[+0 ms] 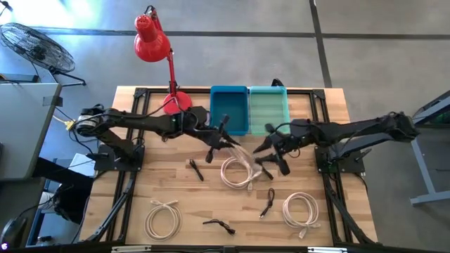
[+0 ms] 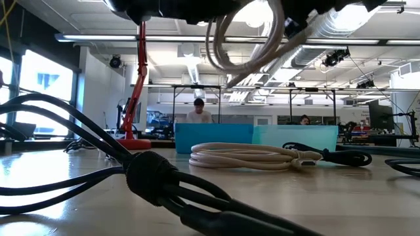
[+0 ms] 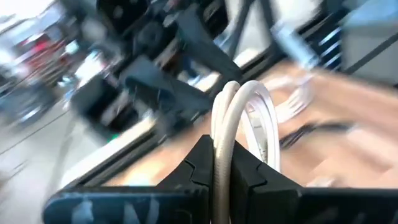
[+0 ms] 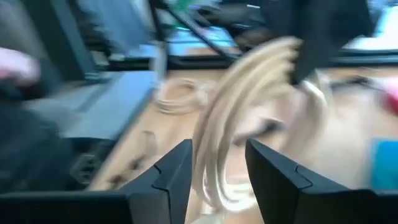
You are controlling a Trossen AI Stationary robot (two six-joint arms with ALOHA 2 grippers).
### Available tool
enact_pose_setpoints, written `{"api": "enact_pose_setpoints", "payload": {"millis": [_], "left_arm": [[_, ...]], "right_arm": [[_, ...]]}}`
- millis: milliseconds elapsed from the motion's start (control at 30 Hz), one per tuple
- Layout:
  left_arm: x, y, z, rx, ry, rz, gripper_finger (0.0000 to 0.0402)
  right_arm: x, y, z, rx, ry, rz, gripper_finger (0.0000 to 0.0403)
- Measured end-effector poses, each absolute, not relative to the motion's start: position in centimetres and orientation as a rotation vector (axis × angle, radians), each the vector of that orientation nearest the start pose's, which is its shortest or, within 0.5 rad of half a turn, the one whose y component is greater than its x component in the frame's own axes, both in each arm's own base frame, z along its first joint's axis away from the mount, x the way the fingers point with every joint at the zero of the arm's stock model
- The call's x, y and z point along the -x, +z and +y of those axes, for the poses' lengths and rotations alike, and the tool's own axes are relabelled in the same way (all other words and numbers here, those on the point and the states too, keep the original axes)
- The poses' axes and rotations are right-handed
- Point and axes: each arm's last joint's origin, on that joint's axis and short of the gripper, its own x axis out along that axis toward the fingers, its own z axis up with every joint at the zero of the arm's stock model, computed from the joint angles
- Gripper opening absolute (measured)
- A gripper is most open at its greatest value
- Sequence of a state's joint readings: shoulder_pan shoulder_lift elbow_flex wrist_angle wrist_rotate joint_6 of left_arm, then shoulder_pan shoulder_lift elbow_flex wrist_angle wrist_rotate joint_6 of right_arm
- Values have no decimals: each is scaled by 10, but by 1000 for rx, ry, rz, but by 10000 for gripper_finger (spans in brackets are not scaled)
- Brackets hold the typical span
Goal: Pick & Place USB Port
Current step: Put the white charger cable into the blue bin
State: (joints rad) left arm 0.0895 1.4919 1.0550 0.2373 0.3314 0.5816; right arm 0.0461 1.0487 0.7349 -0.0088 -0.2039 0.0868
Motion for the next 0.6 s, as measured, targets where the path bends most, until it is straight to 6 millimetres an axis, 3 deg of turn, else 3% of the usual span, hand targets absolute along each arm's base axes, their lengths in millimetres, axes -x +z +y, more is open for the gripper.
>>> {"api": "enact_pose_setpoints", "payload": {"millis": [267, 500, 600], "left_arm": [[-309, 310, 45, -711, 205, 431, 10], [-298, 308, 99, -661, 310, 477, 10], [-301, 298, 121, -628, 360, 500, 10]], "right_arm": [[-196, 301, 4, -49, -123, 305, 141], [-190, 302, 3, -30, -157, 315, 141], [-193, 299, 3, -28, -157, 337, 141]]}}
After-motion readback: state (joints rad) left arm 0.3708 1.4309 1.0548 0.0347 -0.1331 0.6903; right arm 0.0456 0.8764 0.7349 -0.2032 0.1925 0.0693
